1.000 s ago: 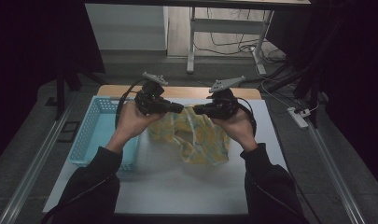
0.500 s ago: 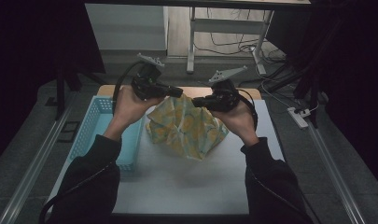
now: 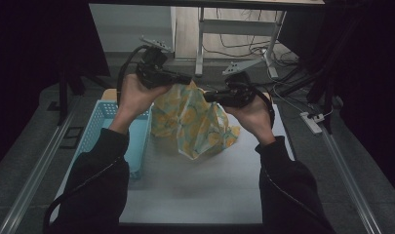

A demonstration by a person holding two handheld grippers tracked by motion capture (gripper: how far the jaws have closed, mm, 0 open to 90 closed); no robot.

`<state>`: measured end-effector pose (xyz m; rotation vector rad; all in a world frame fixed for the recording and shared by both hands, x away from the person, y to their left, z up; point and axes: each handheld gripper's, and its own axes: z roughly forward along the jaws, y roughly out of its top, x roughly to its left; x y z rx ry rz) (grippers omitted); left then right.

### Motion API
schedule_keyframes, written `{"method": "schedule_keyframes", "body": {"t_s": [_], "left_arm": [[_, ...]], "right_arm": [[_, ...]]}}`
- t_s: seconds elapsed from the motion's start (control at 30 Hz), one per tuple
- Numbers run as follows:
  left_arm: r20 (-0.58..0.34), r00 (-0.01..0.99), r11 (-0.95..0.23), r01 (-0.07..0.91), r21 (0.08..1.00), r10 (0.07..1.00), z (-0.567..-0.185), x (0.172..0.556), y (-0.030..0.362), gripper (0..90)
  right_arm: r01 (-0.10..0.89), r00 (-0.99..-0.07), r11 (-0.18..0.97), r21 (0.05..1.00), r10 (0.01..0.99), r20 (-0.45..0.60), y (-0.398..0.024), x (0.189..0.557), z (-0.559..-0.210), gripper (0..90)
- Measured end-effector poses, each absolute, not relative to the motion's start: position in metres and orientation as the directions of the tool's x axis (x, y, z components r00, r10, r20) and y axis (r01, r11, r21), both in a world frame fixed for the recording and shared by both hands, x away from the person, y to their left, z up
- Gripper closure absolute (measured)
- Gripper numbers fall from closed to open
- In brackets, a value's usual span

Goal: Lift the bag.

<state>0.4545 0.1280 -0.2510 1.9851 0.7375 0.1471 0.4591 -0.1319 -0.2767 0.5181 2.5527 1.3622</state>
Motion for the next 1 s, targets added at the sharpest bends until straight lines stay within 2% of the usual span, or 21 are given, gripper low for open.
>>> {"method": "schedule_keyframes", "body": {"t_s": [0.57,1.0], "left_arm": [[-0.183,0.814,-0.272,0.383,0.883,0.551,-0.218,0.456,0.122,90.0],[-0.157,0.802,-0.304,0.388,0.870,0.576,-0.239,0.467,0.113,89.3]], "right_arm": [[0.172,-0.901,0.482,0.859,0.429,-0.060,-0.139,0.456,-0.240,90.0],[0.195,-0.898,0.509,0.839,0.437,-0.056,-0.133,0.465,-0.262,90.0]]}}
